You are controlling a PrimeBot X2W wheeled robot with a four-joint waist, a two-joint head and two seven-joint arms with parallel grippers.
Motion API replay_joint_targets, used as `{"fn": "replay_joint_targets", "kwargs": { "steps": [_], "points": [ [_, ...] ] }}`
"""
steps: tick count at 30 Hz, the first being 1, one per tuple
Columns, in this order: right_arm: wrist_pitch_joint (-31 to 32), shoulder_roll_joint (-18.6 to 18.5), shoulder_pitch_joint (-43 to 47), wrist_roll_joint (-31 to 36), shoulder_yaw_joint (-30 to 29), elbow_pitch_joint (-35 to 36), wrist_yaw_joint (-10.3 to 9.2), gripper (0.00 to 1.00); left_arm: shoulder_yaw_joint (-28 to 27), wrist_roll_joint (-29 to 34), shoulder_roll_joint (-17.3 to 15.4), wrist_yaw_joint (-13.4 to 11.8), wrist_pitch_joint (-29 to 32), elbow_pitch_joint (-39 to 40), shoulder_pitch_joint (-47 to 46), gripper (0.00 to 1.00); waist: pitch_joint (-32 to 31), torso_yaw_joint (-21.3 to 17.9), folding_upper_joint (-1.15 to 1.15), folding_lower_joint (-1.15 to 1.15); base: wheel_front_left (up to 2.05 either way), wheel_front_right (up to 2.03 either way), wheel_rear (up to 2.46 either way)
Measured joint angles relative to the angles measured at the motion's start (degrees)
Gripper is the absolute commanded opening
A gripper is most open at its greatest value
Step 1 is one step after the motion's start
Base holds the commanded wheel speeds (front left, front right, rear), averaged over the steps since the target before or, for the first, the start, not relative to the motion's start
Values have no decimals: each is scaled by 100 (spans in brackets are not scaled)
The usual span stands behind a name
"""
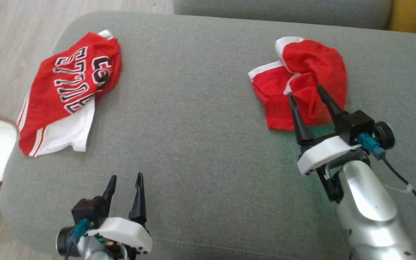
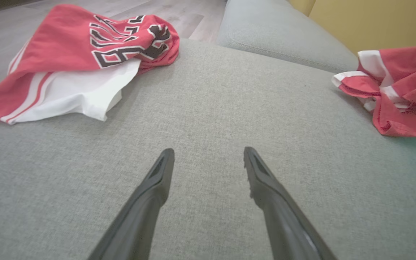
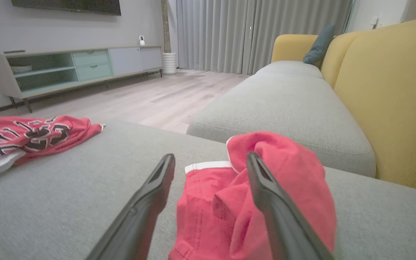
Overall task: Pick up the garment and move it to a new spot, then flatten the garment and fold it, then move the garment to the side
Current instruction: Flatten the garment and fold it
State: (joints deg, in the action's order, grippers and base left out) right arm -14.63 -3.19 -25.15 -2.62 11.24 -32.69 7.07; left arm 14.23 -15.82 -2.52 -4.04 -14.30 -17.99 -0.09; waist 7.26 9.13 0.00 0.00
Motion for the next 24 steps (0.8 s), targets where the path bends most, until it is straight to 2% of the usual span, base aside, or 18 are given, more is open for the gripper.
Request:
{"fn": "replay_joint_targets", "kwargs": {
  "steps": [11,12,13,14,19,24],
  "points": [
    [0,-124,-361,1054,-1226,-1299,0,100,102,-99,0,3,0,-62,-54,100,209,222,0,0,0,0,0],
    [0,-124,-413,1107,-1260,-1358,0,85,120,-99,0,5,0,-62,-71,100,224,226,0,0,0,0,0],
    [0,-115,-469,1155,-1299,-1429,0,5,135,-99,0,8,0,-63,-94,100,238,230,0,0,0,0,0],
    [0,-110,-510,1189,-1350,-1467,0,0,144,-100,0,9,0,-63,-124,100,250,233,0,0,0,0,0],
    [1,-112,-580,1188,-1540,-1285,0,0,159,-100,1,11,0,-69,-187,100,256,244,0,0,0,0,0],
    [1,-111,-647,834,-1094,-527,0,0,158,-100,0,53,0,-107,-182,100,172,172,0,0,0,0,0]
  ]
}}
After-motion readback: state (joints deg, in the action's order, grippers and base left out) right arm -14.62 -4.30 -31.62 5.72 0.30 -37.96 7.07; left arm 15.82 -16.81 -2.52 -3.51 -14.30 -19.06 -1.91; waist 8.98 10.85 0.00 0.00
